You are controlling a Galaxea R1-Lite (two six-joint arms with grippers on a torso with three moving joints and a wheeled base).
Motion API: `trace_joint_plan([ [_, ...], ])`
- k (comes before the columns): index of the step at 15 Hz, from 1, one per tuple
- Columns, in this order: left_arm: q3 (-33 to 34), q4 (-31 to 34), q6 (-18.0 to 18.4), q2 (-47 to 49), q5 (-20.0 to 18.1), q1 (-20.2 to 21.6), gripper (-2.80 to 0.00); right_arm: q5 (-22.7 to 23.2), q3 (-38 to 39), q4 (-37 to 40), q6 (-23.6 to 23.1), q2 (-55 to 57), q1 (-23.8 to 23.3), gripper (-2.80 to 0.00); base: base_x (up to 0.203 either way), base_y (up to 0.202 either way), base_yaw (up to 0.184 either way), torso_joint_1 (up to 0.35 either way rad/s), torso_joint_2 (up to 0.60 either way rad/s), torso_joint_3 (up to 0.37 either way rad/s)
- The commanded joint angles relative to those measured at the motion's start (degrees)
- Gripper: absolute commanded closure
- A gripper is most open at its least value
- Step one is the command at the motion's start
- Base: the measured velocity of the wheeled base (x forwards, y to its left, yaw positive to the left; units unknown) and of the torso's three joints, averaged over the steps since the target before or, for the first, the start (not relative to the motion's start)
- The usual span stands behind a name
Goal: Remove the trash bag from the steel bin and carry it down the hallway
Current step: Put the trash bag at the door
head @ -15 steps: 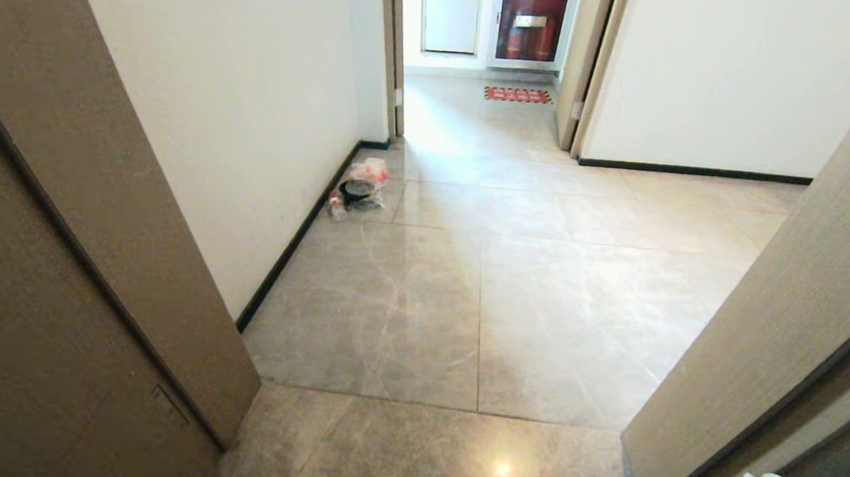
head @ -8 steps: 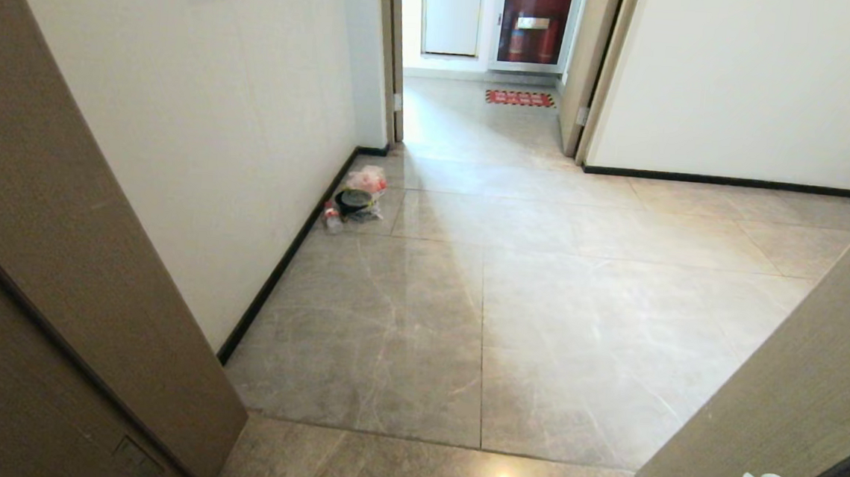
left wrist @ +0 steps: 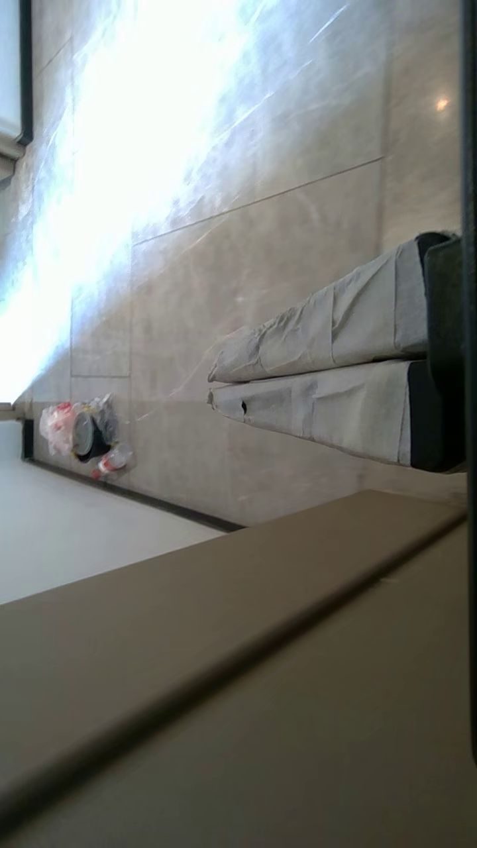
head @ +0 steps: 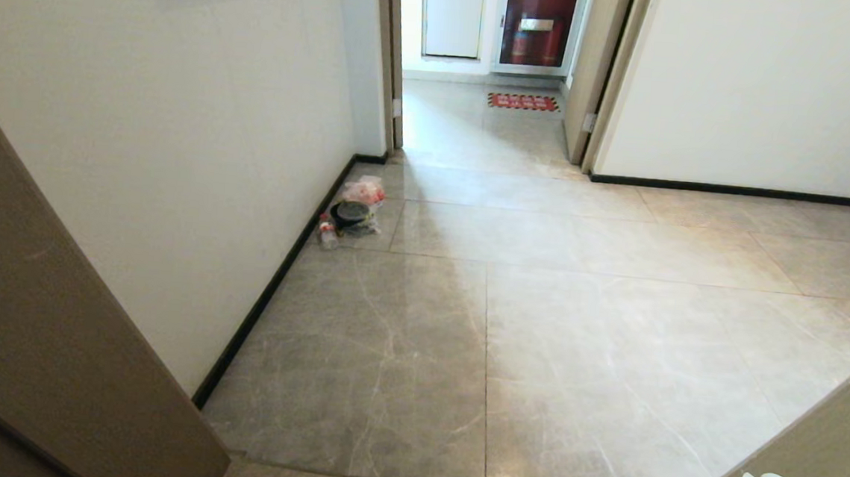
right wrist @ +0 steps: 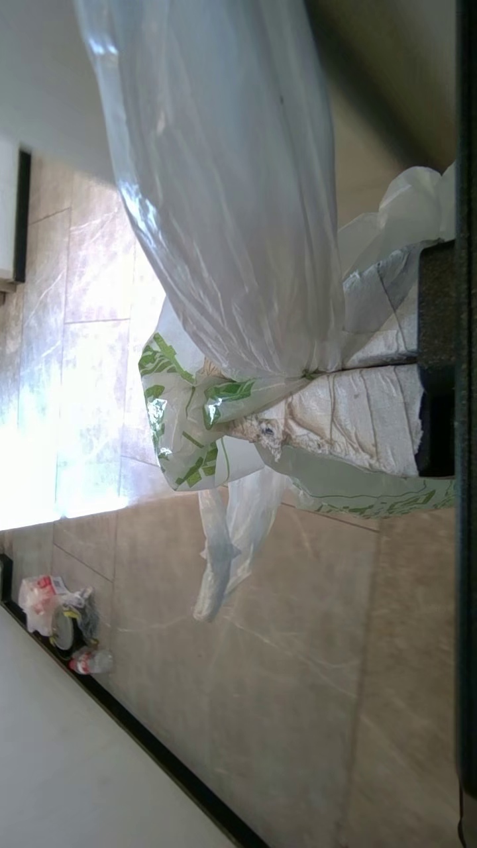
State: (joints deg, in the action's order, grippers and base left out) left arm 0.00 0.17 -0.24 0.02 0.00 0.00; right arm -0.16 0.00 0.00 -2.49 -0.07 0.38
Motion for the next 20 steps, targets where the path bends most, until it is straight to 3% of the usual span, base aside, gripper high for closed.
trace_joint_plan([
  [1, 0.0, 0.0, 0.0, 0.1, 0.0, 0.0, 0.00, 0.0, 0.0, 0.0, -0.1, -2.2, 0.1, 0.00, 0.191, 0.000, 0.000, 0.002, 0.01, -0.002],
  [20, 0.0, 0.0, 0.1, 0.1, 0.0, 0.0, 0.00, 0.0, 0.0, 0.0, -0.1, -2.2, 0.1, 0.00, 0.191, 0.000, 0.001, 0.002, 0.00, 0.002],
])
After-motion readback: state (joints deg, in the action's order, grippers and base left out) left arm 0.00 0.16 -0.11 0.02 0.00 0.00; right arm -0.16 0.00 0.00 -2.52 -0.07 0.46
